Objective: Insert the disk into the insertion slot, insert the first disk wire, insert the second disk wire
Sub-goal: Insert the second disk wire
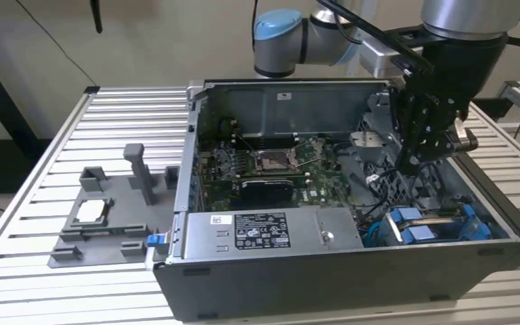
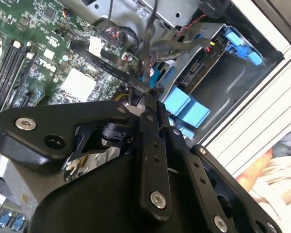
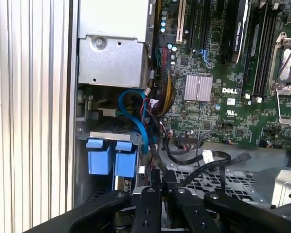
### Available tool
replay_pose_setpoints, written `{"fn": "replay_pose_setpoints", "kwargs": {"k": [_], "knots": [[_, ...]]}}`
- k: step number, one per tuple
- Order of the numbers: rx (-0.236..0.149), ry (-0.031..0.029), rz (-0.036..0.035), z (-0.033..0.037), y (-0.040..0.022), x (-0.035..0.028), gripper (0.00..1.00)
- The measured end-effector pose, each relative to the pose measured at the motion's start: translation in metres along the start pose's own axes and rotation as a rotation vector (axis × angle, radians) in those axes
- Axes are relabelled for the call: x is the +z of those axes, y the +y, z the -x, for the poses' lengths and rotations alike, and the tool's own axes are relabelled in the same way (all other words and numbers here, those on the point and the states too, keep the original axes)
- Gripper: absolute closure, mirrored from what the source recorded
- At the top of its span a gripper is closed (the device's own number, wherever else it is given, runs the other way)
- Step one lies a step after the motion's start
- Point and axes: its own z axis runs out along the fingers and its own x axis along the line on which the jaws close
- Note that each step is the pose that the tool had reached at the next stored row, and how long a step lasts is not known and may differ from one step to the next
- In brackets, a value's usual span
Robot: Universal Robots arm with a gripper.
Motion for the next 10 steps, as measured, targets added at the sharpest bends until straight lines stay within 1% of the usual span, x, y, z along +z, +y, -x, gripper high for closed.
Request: {"fn": "replay_pose_setpoints", "kwargs": {"k": [7,10], "knots": [[0.002,-0.0317,-0.002,-0.0126,-0.0033,0.0078,0.85],[0.003,-0.0421,-0.0019,-0.0189,-0.0054,0.0101,0.85]]}}
